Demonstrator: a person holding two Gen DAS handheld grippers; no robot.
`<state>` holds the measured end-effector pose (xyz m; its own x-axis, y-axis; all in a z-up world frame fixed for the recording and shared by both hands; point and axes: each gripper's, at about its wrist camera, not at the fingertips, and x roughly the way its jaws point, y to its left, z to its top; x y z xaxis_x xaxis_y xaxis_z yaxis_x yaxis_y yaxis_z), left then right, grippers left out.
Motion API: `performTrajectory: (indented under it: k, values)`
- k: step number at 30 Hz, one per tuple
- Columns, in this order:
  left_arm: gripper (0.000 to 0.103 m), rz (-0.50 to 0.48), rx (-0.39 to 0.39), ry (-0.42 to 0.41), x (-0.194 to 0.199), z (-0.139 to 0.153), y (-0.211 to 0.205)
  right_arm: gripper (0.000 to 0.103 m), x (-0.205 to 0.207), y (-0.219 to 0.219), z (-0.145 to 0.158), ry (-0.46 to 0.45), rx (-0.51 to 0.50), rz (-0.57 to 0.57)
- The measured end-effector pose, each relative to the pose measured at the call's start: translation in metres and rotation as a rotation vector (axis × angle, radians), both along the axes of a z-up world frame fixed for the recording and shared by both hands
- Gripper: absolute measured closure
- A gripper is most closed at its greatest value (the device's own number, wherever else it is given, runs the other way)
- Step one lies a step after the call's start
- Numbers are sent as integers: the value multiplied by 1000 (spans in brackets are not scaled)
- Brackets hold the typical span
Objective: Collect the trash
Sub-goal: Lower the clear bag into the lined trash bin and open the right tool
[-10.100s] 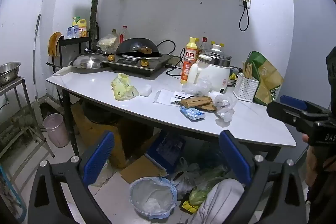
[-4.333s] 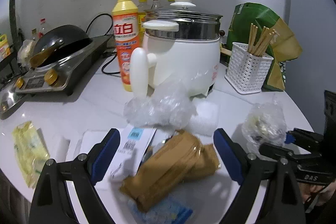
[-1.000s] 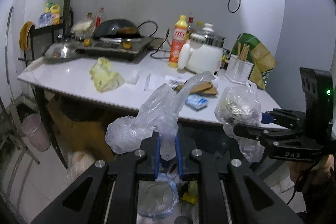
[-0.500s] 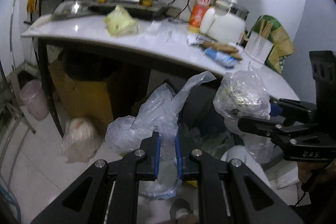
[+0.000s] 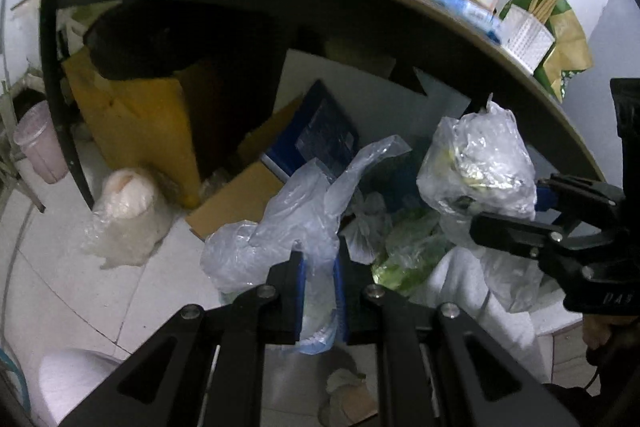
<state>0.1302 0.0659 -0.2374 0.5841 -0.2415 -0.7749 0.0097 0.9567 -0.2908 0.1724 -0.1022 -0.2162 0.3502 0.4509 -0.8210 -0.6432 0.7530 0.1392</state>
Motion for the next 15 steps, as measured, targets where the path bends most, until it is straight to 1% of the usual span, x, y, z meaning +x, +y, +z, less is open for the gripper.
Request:
performTrajectory:
  k: [9, 12, 14, 15]
  values:
    - [91, -66, -14, 96, 39, -52, -28, 56, 30, -14, -46, 89, -41, -61]
    - [91, -80, -23, 116, 48, -61, -36, 56, 38, -19, -56, 112, -48, -82]
    - [88, -85, -29, 135, 54, -68, -39, 56, 43, -22, -62, 121, -50, -94]
    - [81, -84, -28, 144, 56, -70, -41, 56, 46, -24, -64, 125, -52, -100]
